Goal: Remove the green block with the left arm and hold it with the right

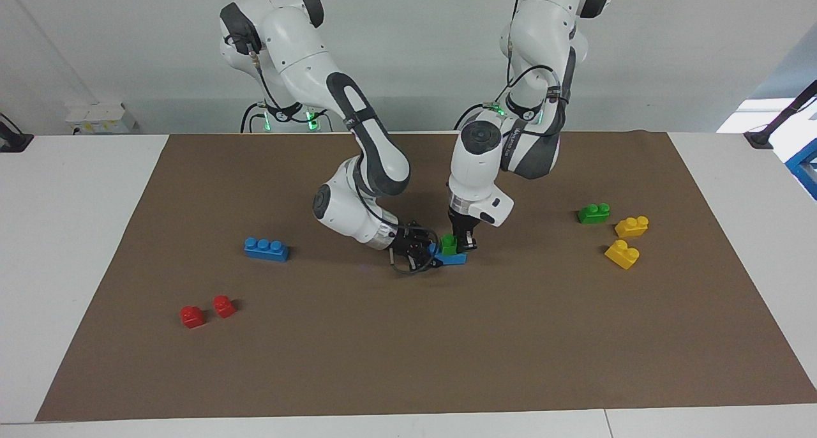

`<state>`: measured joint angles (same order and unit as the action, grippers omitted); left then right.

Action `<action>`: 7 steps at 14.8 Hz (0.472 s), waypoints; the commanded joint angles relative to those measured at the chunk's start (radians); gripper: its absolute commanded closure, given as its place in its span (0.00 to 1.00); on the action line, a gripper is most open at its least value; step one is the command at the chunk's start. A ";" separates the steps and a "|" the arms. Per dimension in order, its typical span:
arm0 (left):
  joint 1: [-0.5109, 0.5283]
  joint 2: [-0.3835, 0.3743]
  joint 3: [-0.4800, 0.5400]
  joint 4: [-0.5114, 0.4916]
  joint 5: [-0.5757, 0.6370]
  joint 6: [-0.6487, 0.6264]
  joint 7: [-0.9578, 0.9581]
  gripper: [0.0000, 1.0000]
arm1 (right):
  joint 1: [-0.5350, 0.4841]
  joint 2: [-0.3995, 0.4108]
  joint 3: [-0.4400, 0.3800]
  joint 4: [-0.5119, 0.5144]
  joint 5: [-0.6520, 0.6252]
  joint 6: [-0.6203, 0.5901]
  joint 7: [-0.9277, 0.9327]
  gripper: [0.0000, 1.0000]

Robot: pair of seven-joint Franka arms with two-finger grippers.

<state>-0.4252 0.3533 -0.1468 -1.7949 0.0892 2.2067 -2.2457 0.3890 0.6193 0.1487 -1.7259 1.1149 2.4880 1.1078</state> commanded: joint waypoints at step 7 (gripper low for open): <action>0.098 -0.214 -0.004 -0.026 -0.065 -0.258 0.248 1.00 | -0.012 -0.009 -0.001 -0.014 0.023 0.025 -0.002 1.00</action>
<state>-0.3802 0.1857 -0.1452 -1.7946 0.0481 2.0043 -2.1137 0.3879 0.6191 0.1477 -1.7267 1.1153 2.4949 1.1098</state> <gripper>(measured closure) 0.648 0.626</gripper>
